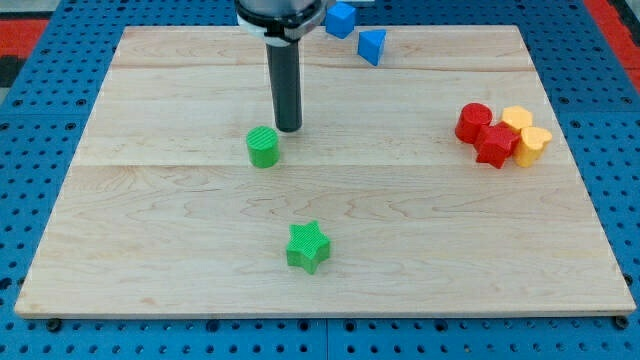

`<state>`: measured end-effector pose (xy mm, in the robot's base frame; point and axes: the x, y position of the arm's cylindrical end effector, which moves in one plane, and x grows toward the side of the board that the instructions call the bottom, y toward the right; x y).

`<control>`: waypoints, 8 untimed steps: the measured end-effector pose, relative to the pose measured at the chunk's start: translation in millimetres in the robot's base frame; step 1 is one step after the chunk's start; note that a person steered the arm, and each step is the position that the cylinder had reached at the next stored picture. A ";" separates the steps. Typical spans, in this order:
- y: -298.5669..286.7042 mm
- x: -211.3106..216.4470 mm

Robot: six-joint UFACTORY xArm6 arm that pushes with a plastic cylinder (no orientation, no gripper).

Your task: Slide green circle to green star

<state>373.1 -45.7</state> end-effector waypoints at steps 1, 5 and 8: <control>-34.7 -6.8; -44.1 81.9; -29.0 52.0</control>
<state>425.1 -74.7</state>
